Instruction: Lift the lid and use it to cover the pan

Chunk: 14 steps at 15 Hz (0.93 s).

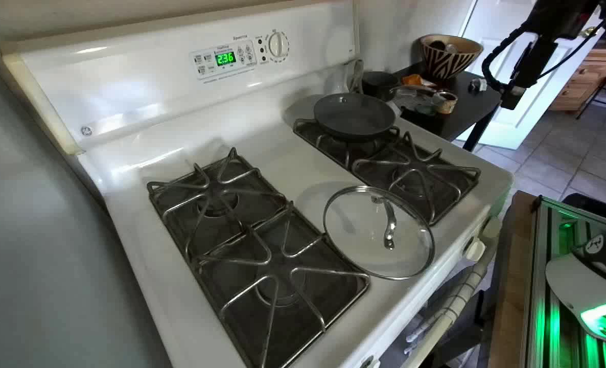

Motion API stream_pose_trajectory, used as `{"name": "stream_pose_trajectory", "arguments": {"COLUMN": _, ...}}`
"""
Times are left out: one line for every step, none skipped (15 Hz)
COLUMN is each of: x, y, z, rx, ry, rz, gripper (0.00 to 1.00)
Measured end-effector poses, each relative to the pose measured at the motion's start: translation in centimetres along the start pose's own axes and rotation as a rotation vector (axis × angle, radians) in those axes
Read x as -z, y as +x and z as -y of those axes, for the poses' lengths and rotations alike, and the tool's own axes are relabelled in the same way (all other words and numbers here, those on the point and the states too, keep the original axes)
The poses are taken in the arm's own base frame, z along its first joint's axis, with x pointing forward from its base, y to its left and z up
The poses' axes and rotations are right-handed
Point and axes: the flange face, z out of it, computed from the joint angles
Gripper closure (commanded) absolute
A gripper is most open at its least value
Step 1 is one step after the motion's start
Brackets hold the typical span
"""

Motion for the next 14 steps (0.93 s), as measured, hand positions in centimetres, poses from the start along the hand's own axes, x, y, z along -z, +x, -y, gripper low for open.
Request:
{"name": "stream_pose_trajectory", "arguments": {"x": -0.3, "y": -0.1, "z": 0.0, "rx": 0.000, "ry": 0.002, "rz": 0.006, "gripper": 0.00}}
{"name": "stream_pose_trajectory", "arguments": {"x": -0.5, "y": -0.1, "z": 0.1, "rx": 0.000, "ry": 0.004, "rz": 0.011, "gripper": 0.00}}
{"name": "stream_pose_trajectory", "arguments": {"x": -0.7, "y": -0.2, "z": 0.1, "rx": 0.000, "ry": 0.005, "rz": 0.015, "gripper": 0.00}}
{"name": "stream_pose_trajectory", "arguments": {"x": -0.7, "y": -0.2, "z": 0.1, "rx": 0.000, "ry": 0.005, "rz": 0.015, "gripper": 0.00}}
{"name": "stream_pose_trajectory", "arguments": {"x": -0.7, "y": -0.2, "z": 0.1, "rx": 0.000, "ry": 0.005, "rz": 0.015, "gripper": 0.00}}
{"name": "stream_pose_trajectory", "arguments": {"x": -0.7, "y": -0.2, "z": 0.1, "rx": 0.000, "ry": 0.005, "rz": 0.015, "gripper": 0.00}}
{"name": "stream_pose_trajectory", "arguments": {"x": -0.6, "y": -0.1, "z": 0.1, "rx": 0.000, "ry": 0.003, "rz": 0.014, "gripper": 0.00}}
{"name": "stream_pose_trajectory", "arguments": {"x": -0.5, "y": 0.0, "z": 0.2, "rx": -0.001, "ry": 0.000, "rz": 0.011, "gripper": 0.00}}
{"name": "stream_pose_trajectory", "arguments": {"x": -0.3, "y": 0.2, "z": 0.6, "rx": -0.010, "ry": -0.003, "rz": 0.010, "gripper": 0.00}}
{"name": "stream_pose_trajectory", "arguments": {"x": -0.3, "y": 0.5, "z": 1.4, "rx": -0.022, "ry": -0.007, "rz": 0.010, "gripper": 0.00}}
{"name": "stream_pose_trajectory", "arguments": {"x": -0.3, "y": 0.9, "z": 2.4, "rx": -0.038, "ry": -0.014, "rz": 0.012, "gripper": 0.00}}
{"name": "stream_pose_trajectory", "arguments": {"x": -0.2, "y": 1.4, "z": 3.6, "rx": -0.061, "ry": -0.030, "rz": 0.007, "gripper": 0.00}}
{"name": "stream_pose_trajectory", "arguments": {"x": -0.2, "y": 2.0, "z": 5.0, "rx": -0.083, "ry": -0.052, "rz": -0.005, "gripper": 0.00}}
{"name": "stream_pose_trajectory", "arguments": {"x": -0.2, "y": 2.6, "z": 6.4, "rx": -0.109, "ry": -0.077, "rz": -0.021, "gripper": 0.00}}
